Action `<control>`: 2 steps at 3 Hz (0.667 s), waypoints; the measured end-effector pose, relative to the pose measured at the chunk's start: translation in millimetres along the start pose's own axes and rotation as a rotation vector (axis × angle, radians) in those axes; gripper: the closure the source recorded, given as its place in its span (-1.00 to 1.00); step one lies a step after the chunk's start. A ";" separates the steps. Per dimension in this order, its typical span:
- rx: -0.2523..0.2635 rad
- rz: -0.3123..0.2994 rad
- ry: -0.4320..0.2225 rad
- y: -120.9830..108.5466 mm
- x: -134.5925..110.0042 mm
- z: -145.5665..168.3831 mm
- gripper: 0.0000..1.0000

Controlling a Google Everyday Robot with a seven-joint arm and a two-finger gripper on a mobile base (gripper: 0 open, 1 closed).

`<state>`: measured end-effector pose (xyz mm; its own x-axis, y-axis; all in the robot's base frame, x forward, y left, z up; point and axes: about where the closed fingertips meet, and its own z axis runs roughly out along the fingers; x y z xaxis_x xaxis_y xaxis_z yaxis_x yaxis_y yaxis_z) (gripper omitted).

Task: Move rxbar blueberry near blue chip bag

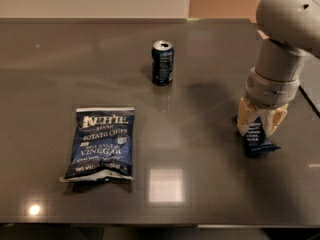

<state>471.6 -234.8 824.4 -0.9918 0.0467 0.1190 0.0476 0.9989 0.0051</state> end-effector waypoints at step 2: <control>-0.010 -0.004 -0.014 0.1 -0.7 -11.6 1.00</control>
Offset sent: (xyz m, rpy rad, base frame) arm -0.0072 -0.0041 0.0307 0.0112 0.0103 0.0032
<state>473.6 -234.9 835.8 -0.9936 0.0430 0.1048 0.0448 0.9989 0.0154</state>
